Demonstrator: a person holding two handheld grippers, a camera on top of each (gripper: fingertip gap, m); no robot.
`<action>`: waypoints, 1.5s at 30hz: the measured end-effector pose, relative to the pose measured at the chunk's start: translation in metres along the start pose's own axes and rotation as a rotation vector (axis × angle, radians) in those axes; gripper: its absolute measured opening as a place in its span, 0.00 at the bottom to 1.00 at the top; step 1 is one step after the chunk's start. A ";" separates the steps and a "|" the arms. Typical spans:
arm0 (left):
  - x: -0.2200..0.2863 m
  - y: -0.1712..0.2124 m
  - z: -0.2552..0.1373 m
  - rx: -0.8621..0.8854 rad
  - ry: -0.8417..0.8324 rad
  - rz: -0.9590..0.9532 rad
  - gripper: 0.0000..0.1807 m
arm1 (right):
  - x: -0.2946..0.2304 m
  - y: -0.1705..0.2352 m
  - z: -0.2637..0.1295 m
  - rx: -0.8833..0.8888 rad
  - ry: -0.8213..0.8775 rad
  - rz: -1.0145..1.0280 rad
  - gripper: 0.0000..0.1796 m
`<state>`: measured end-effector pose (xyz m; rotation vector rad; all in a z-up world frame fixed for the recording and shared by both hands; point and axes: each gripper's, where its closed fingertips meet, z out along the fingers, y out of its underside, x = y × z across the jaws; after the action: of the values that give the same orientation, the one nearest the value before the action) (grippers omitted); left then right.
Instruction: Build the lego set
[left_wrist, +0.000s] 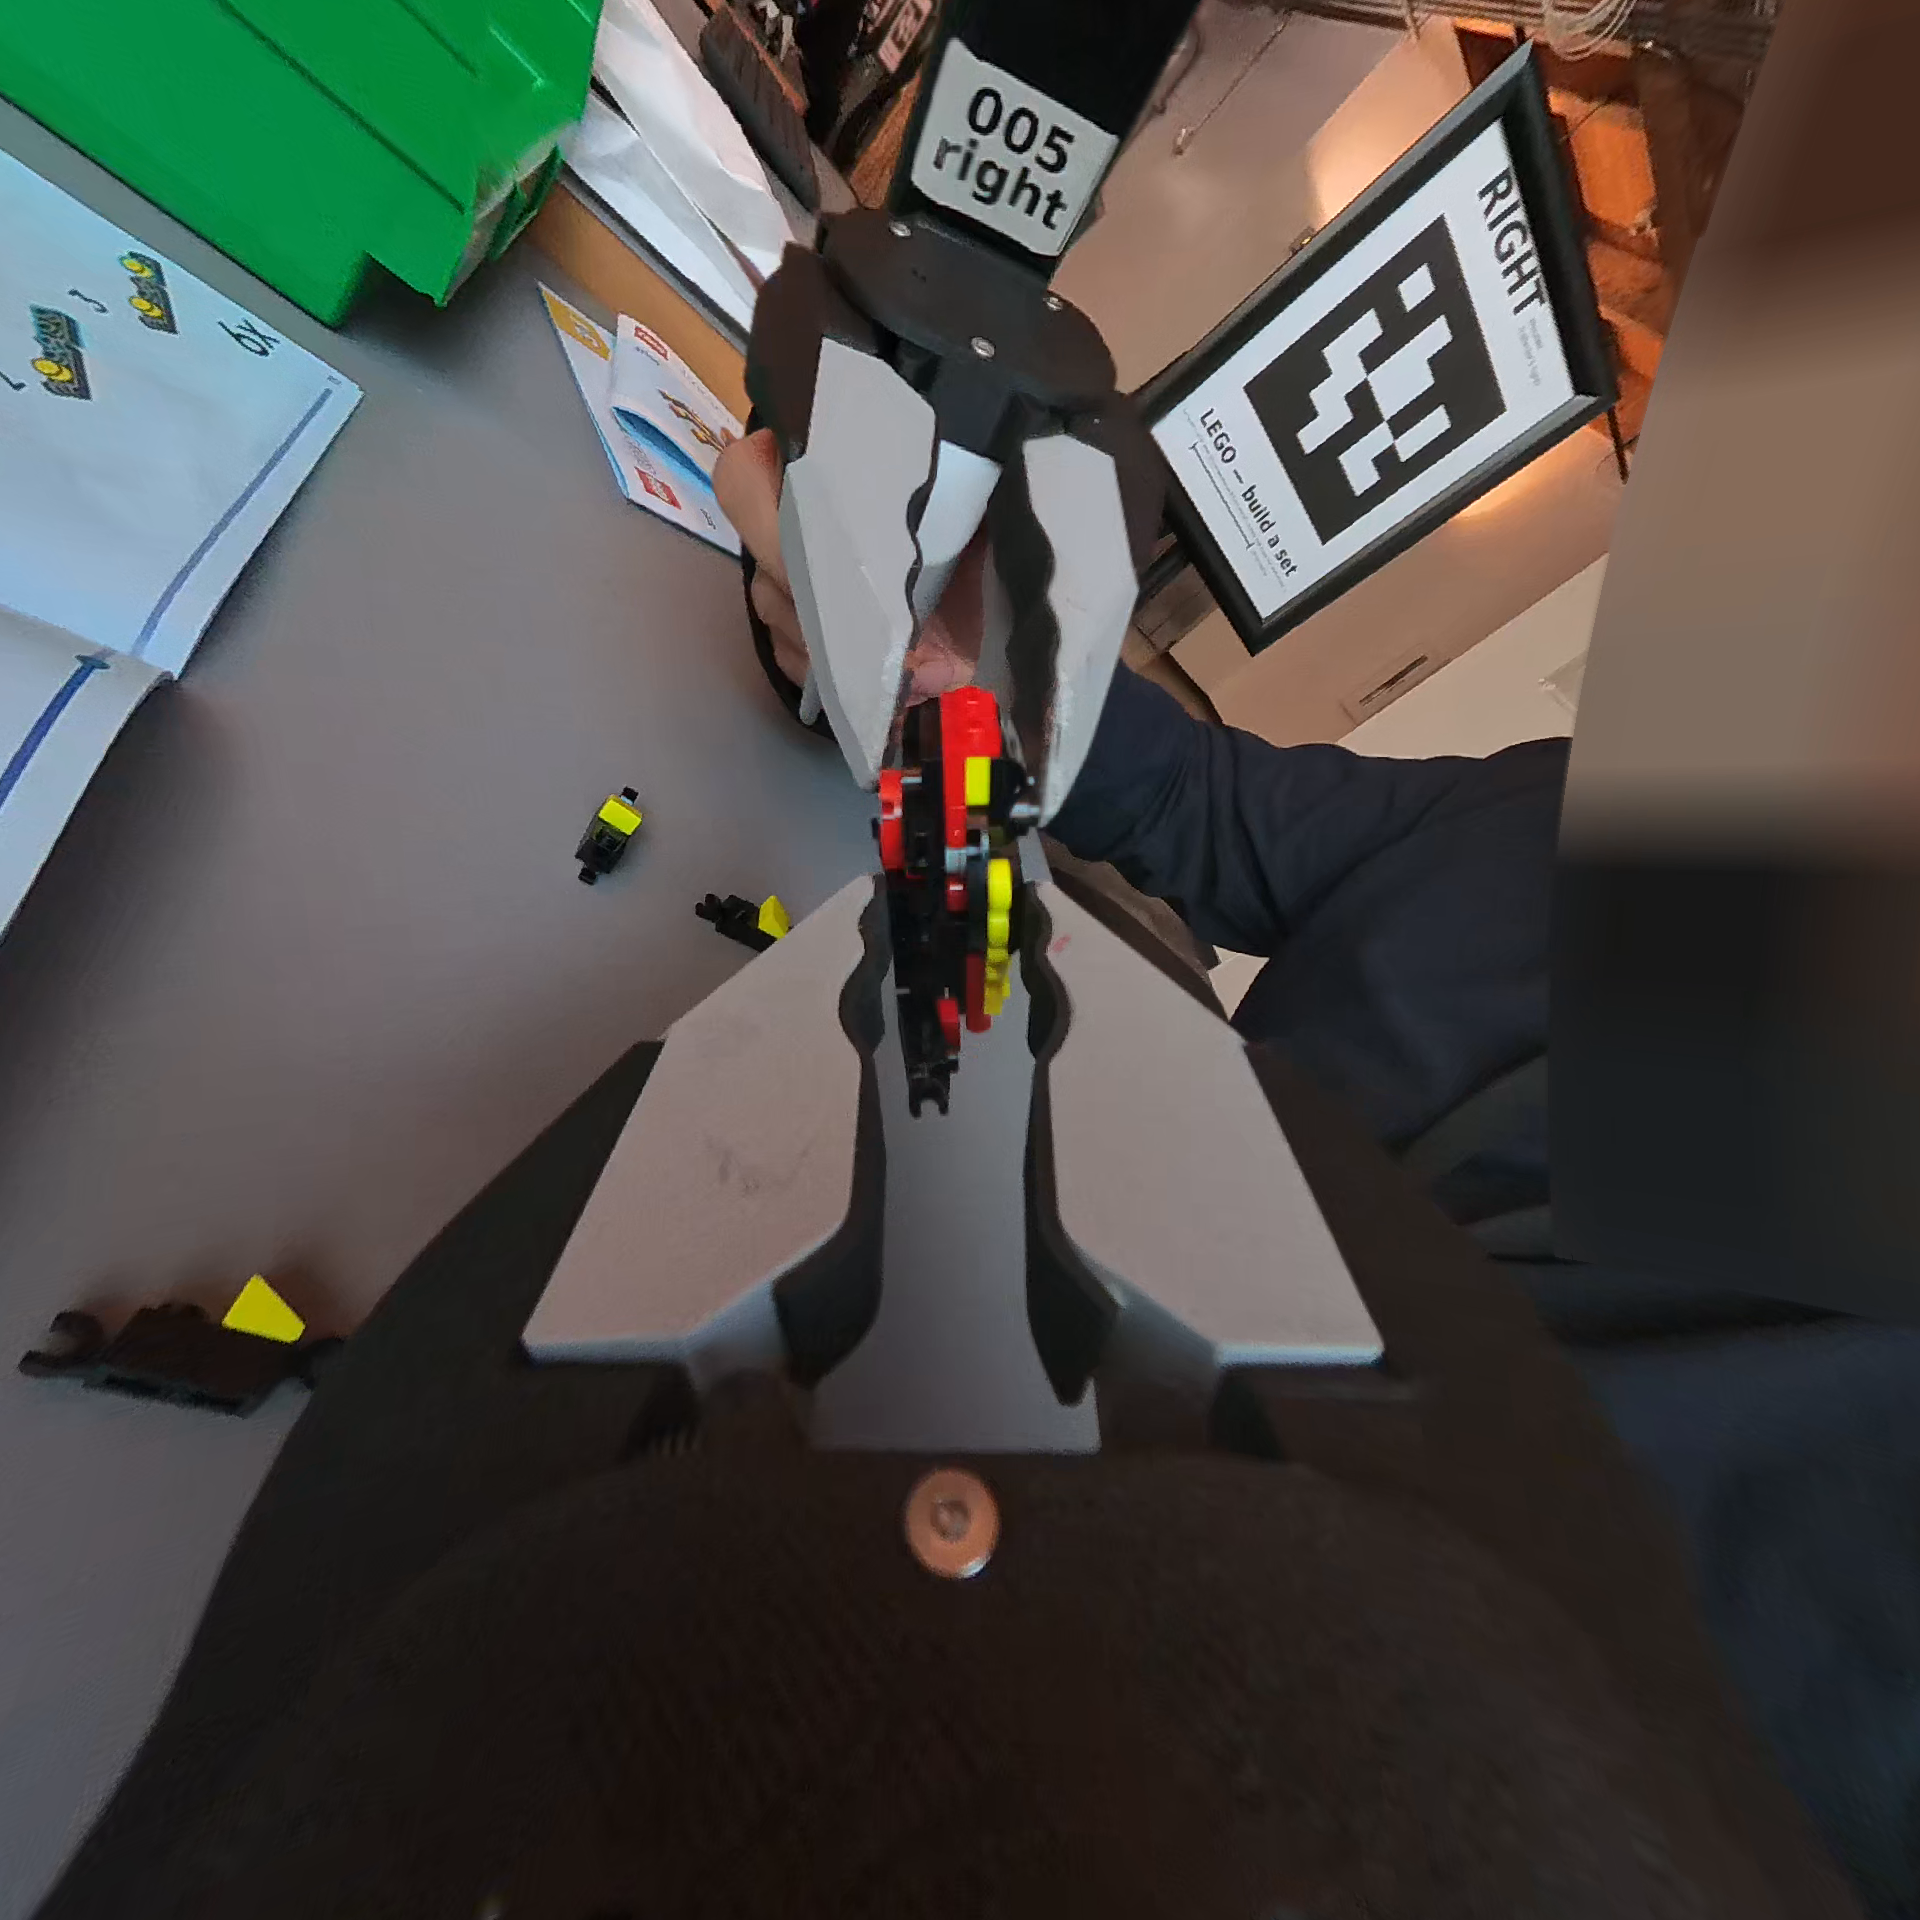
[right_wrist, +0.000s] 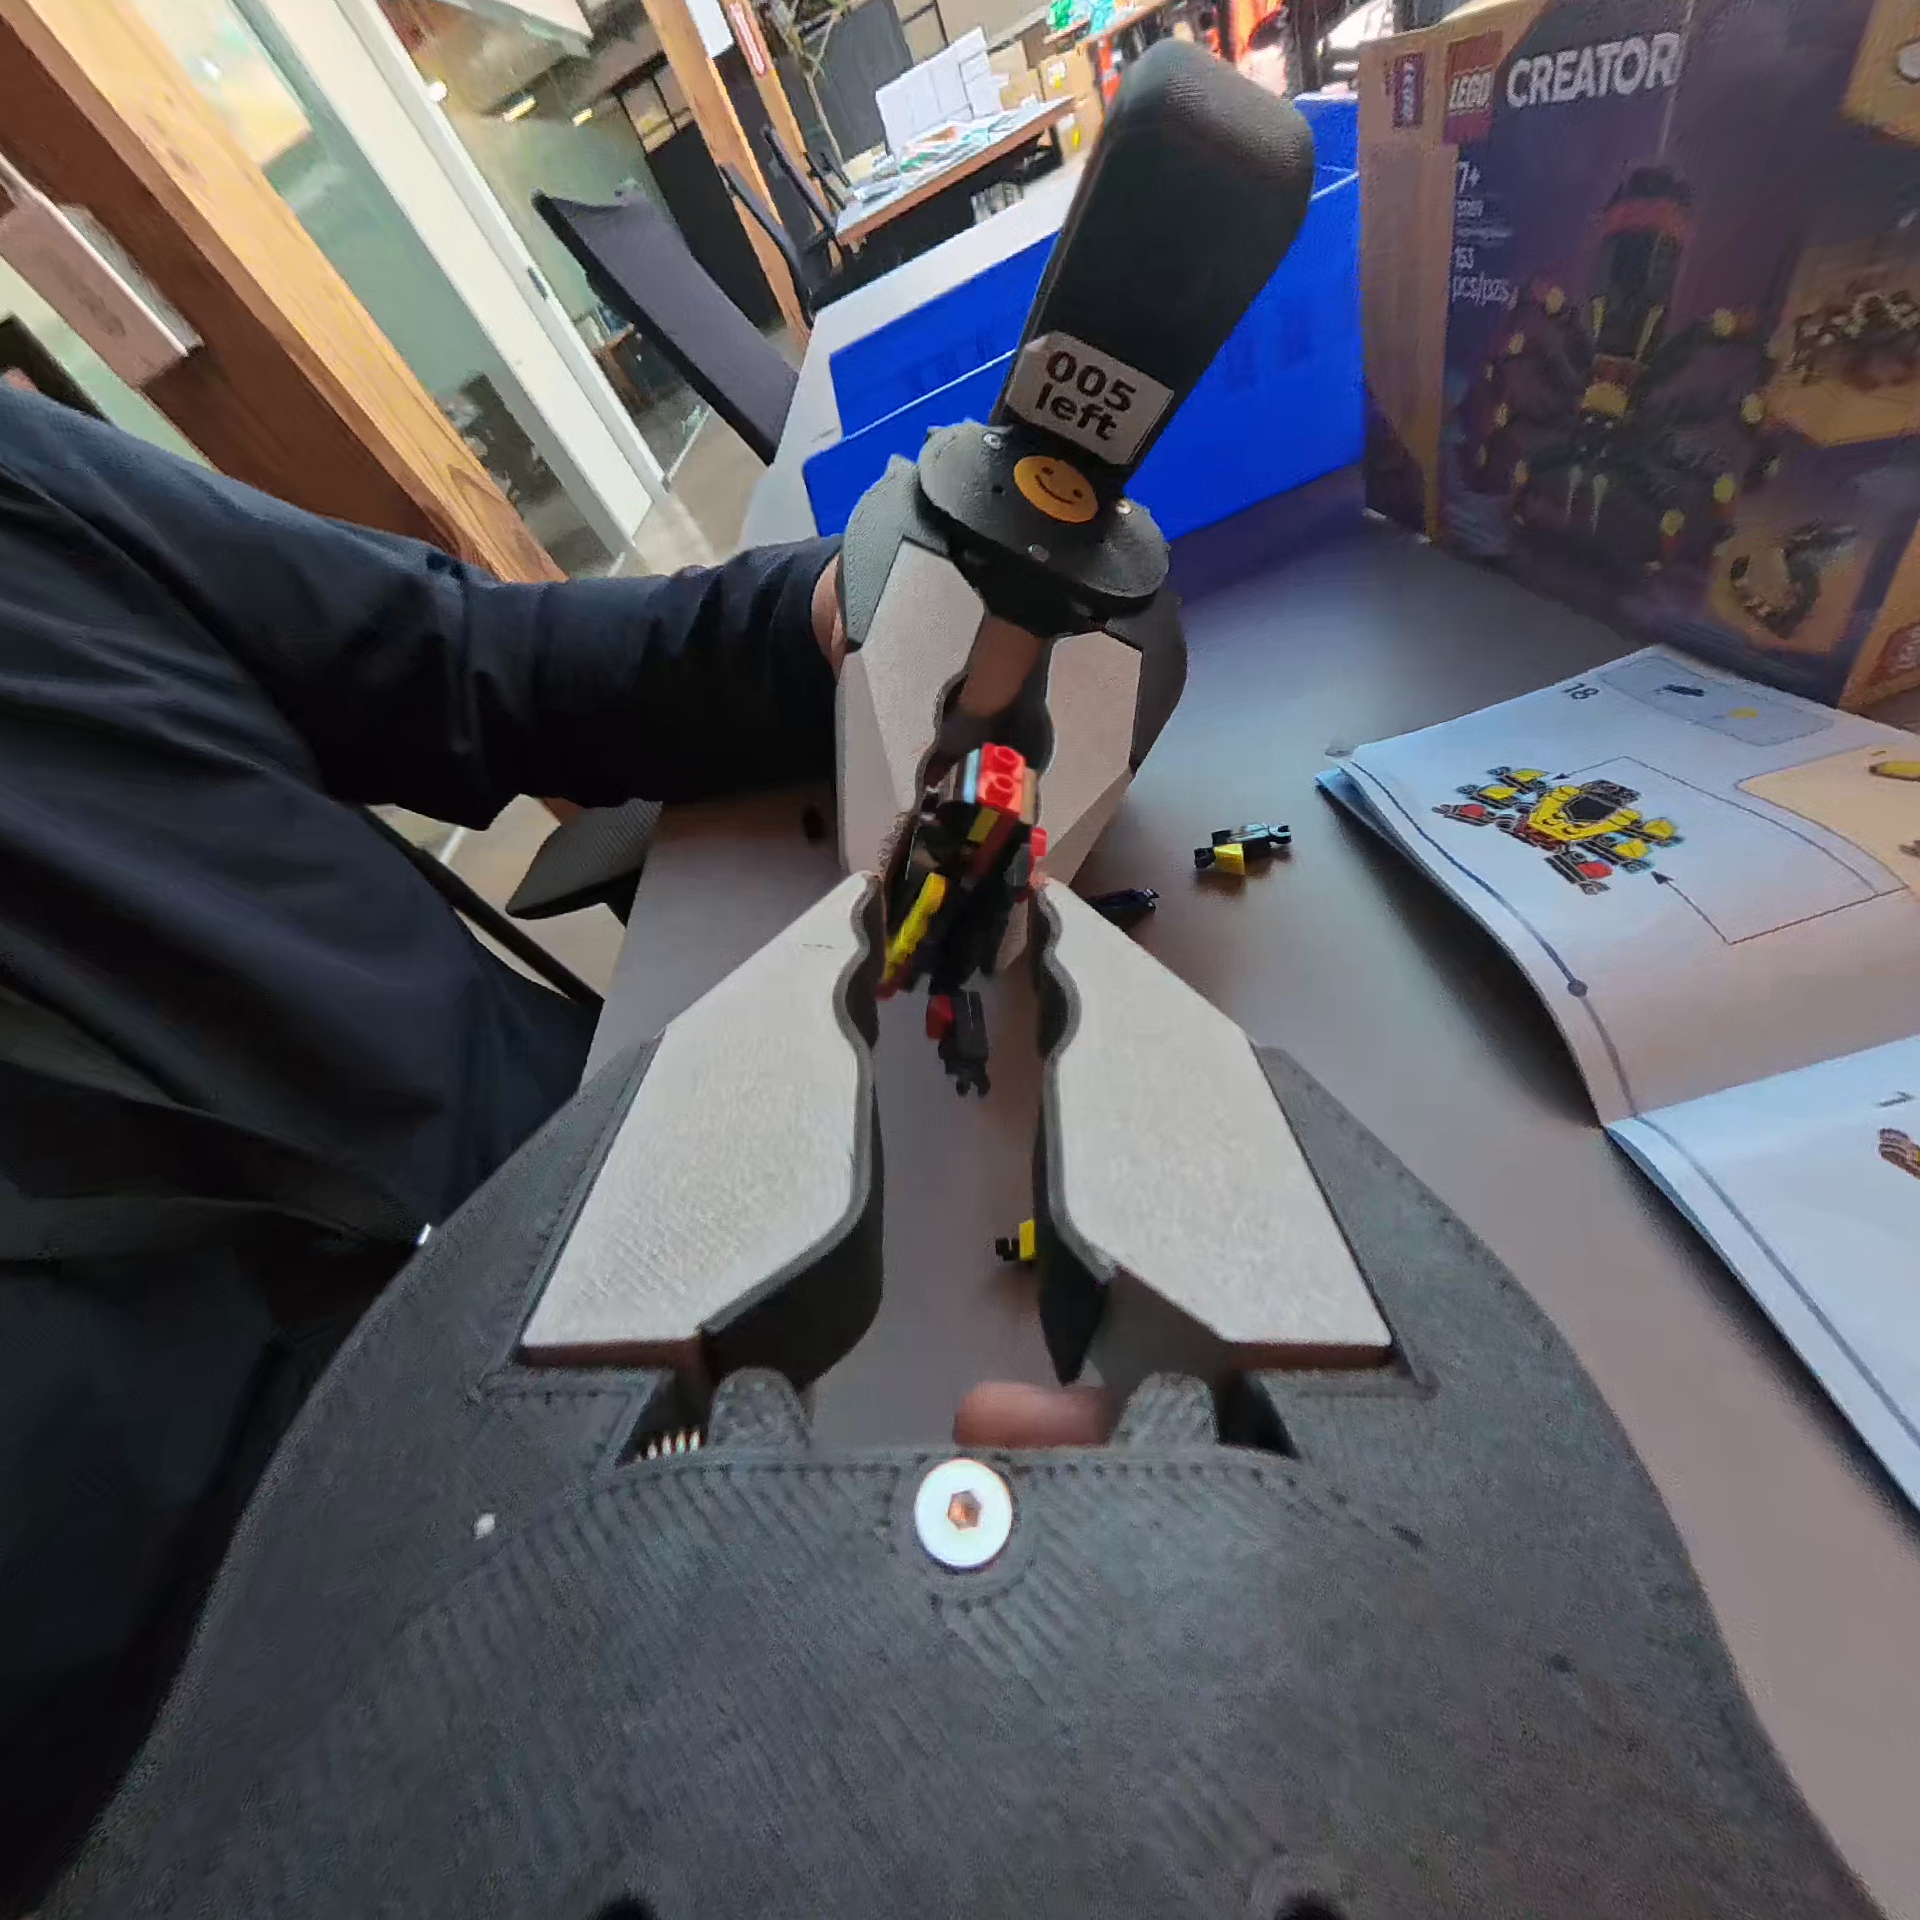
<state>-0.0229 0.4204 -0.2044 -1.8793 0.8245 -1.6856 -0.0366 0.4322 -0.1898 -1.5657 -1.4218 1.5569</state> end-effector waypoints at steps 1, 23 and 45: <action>0.001 0.001 0.001 -0.005 0.003 0.006 0.12 | 0.000 -0.001 0.000 0.009 -0.008 0.013 0.12; -0.010 -0.008 -0.003 0.044 -0.085 0.022 0.11 | 0.008 0.005 0.004 -0.001 -0.004 0.077 0.11; -0.019 -0.004 -0.023 0.050 -0.080 -0.077 0.12 | 0.068 0.068 -0.028 -0.454 0.423 -0.314 0.06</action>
<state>-0.0460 0.4381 -0.2123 -1.9537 0.6798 -1.6490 -0.0034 0.4800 -0.2717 -1.6838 -1.7331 0.6970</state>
